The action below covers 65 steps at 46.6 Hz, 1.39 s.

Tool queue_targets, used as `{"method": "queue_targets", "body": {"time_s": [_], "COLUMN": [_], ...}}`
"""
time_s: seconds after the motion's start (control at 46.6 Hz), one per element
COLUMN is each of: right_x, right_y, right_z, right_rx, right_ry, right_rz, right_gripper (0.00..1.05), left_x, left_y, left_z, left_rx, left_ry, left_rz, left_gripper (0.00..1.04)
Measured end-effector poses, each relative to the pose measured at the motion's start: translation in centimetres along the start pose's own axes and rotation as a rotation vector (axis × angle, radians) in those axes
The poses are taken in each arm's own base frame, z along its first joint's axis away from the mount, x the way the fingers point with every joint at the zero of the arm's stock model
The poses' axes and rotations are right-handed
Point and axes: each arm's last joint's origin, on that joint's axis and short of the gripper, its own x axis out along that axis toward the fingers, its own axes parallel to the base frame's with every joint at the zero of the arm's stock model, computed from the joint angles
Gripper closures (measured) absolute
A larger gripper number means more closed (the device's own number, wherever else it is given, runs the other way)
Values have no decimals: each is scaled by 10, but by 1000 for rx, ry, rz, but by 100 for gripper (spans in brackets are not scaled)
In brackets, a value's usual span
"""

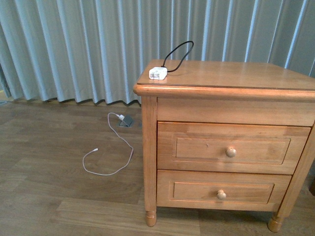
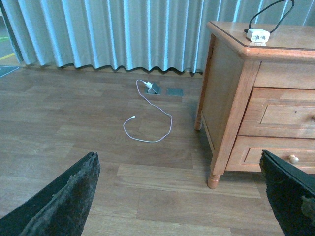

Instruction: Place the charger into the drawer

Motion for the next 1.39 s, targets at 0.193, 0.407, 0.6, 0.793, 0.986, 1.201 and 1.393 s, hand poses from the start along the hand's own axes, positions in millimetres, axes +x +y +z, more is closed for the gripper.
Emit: {"method": "queue_targets", "body": {"time_s": [0.193, 0.407, 0.6, 0.793, 0.986, 1.201, 1.393], "right_x": [0, 0, 0, 4, 39, 139, 209], "right_y": [0, 0, 0, -1, 5, 32, 63], "right_z": [0, 0, 0, -1, 10, 3, -43], "right_rx": [0, 0, 0, -35, -102, -176, -242], "right_ry": [0, 0, 0, 116, 151, 154, 213], "right_rz": [0, 0, 0, -89, -30, 23, 67], "right_gripper": [8, 8, 8, 8, 8, 8, 8], "left_x": [0, 0, 0, 0, 0, 0, 0], "left_y": [0, 0, 0, 0, 0, 0, 0], "left_z": [0, 0, 0, 0, 0, 0, 0], "left_rx": [0, 0, 0, 0, 0, 0, 0], "left_ry": [0, 0, 0, 0, 0, 0, 0], "left_rz": [0, 0, 0, 0, 0, 0, 0], "left_gripper": [6, 6, 6, 6, 6, 6, 6]}}
